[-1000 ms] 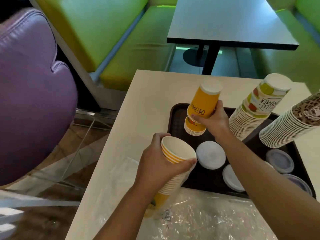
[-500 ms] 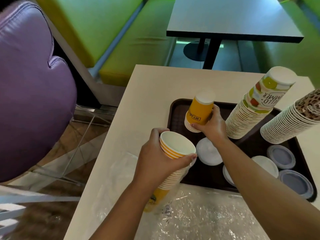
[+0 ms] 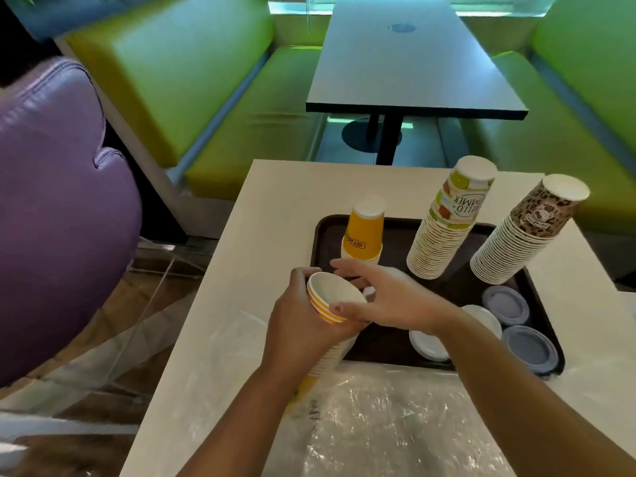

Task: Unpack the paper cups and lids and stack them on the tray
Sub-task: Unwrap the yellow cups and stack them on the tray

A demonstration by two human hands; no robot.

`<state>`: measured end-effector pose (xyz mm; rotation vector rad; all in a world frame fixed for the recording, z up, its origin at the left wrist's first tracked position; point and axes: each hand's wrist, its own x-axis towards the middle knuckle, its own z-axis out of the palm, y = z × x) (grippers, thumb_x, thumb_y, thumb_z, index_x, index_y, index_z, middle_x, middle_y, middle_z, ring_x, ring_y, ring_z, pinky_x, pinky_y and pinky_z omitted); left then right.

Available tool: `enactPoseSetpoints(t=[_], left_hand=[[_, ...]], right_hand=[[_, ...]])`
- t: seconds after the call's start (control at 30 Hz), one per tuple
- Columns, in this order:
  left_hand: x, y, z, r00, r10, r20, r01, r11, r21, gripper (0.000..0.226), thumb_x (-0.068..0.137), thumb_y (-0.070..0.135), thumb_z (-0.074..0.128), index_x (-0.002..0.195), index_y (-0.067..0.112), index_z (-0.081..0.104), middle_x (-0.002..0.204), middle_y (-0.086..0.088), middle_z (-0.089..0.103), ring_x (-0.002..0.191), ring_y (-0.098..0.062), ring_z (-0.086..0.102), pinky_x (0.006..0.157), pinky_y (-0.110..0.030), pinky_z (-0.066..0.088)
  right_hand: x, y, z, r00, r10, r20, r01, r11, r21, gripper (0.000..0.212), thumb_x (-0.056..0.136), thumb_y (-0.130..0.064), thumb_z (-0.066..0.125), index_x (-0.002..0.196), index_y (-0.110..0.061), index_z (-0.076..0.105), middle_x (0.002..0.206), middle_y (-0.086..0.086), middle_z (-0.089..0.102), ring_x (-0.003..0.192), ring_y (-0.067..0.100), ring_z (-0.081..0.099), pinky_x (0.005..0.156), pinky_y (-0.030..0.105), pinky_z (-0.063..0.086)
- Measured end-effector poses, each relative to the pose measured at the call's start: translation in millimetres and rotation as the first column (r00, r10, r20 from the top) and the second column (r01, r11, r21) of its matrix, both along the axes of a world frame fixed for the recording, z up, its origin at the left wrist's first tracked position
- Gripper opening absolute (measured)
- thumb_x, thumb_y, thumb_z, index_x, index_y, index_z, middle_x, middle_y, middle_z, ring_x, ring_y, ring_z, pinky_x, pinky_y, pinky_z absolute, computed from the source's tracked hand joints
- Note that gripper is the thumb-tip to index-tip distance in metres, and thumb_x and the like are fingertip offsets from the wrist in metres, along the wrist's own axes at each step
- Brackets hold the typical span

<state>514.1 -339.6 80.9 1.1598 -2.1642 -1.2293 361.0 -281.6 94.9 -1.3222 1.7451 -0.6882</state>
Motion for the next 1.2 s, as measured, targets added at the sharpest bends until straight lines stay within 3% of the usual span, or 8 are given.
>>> enactPoseSetpoints(t=[0.27, 0.53, 0.73, 0.83, 0.93, 1.0, 1.1, 1.2], left_hand=[[5.1, 10.0, -2.6, 0.996, -0.088, 0.034, 0.089, 0.995, -0.033, 0.097, 0.047, 0.05, 0.088, 0.127, 0.03, 0.037, 0.113, 0.018, 0.053, 0.095, 0.001, 0.052, 0.071, -0.004, 0.042], [11.5, 10.7, -8.4, 0.998, -0.054, 0.009, 0.055, 0.995, -0.086, 0.08, 0.061, 0.051, 0.082, 0.126, 0.03, 0.041, 0.117, 0.011, 0.059, 0.098, -0.006, 0.058, 0.078, -0.019, 0.051], [12.7, 8.8, -8.1, 0.995, -0.073, -0.066, 0.068, 0.995, -0.077, 0.075, 0.061, 0.048, 0.083, 0.123, 0.033, 0.042, 0.11, 0.014, 0.06, 0.096, -0.005, 0.06, 0.075, -0.015, 0.049], [12.2, 8.6, -8.8, 0.995, -0.081, -0.065, 0.075, 0.993, -0.088, 0.073, 0.061, 0.052, 0.081, 0.12, 0.038, 0.041, 0.106, 0.016, 0.059, 0.094, -0.003, 0.059, 0.074, -0.011, 0.047], [12.0, 6.0, -8.0, 0.995, -0.078, -0.059, 0.072, 0.993, -0.096, 0.075, 0.061, 0.048, 0.083, 0.12, 0.04, 0.037, 0.104, 0.02, 0.056, 0.095, -0.002, 0.058, 0.073, -0.007, 0.044], [12.2, 4.9, -6.5, 0.995, -0.076, -0.057, 0.07, 0.993, -0.092, 0.077, 0.061, 0.045, 0.084, 0.121, 0.042, 0.035, 0.098, 0.025, 0.053, 0.092, 0.001, 0.058, 0.071, -0.005, 0.044], [12.4, 2.4, -6.5, 0.993, -0.091, -0.07, 0.083, 0.991, -0.105, 0.078, 0.063, 0.043, 0.083, 0.124, 0.044, 0.034, 0.098, 0.028, 0.054, 0.087, 0.009, 0.057, 0.072, -0.004, 0.045], [12.0, -0.4, -5.4, 0.995, -0.076, -0.068, 0.07, 0.994, -0.086, 0.07, 0.062, 0.046, 0.083, 0.115, 0.042, 0.037, 0.102, 0.02, 0.057, 0.09, 0.0, 0.058, 0.071, -0.008, 0.046]], right_hand=[[7.2, 10.8, 7.7, 0.995, -0.002, -0.097, -0.005, 0.998, -0.07, 0.079, 0.076, -0.042, 0.074, 0.142, -0.032, 0.033, 0.131, -0.006, 0.052, 0.115, 0.009, 0.052, 0.098, 0.032, 0.048], [-2.2, 10.0, 19.0, 0.998, -0.045, -0.042, 0.038, 0.985, -0.166, 0.068, 0.079, -0.042, 0.071, 0.137, -0.044, 0.035, 0.122, -0.012, 0.049, 0.117, 0.011, 0.051, 0.095, 0.032, 0.048], [-9.9, 14.0, 37.9, 0.95, 0.18, -0.253, -0.227, 0.959, -0.17, 0.07, 0.081, -0.041, 0.069, 0.139, -0.049, 0.03, 0.137, -0.013, 0.04, 0.122, 0.009, 0.044, 0.098, 0.037, 0.046], [-6.7, 14.8, 45.2, 0.811, 0.274, -0.517, -0.378, 0.92, -0.106, 0.086, 0.077, -0.031, 0.073, 0.142, -0.049, 0.021, 0.145, -0.013, 0.028, 0.133, 0.012, 0.031, 0.104, 0.035, 0.04], [4.1, 13.7, 48.2, 0.402, 0.16, -0.902, -0.558, 0.824, -0.102, 0.097, 0.071, -0.016, 0.078, 0.145, -0.039, 0.02, 0.157, -0.002, 0.016, 0.146, 0.025, 0.01, 0.11, 0.049, 0.032], [9.1, 12.2, 47.3, 0.246, 0.142, -0.959, -0.661, 0.748, -0.059, 0.1, 0.06, -0.015, 0.085, 0.144, -0.029, 0.032, 0.156, 0.004, 0.024, 0.145, 0.03, 0.015, 0.108, 0.054, 0.03], [7.3, 12.0, 39.9, 0.204, 0.164, -0.965, -0.723, 0.689, -0.036, 0.096, 0.055, -0.022, 0.089, 0.139, -0.023, 0.044, 0.147, 0.006, 0.041, 0.14, 0.028, 0.031, 0.108, 0.049, 0.032], [-8.4, 9.3, 36.5, 0.212, 0.046, -0.976, -0.711, 0.693, -0.121, 0.088, 0.057, -0.012, 0.086, 0.136, -0.016, 0.049, 0.139, 0.009, 0.051, 0.133, 0.029, 0.043, 0.105, 0.044, 0.037]])
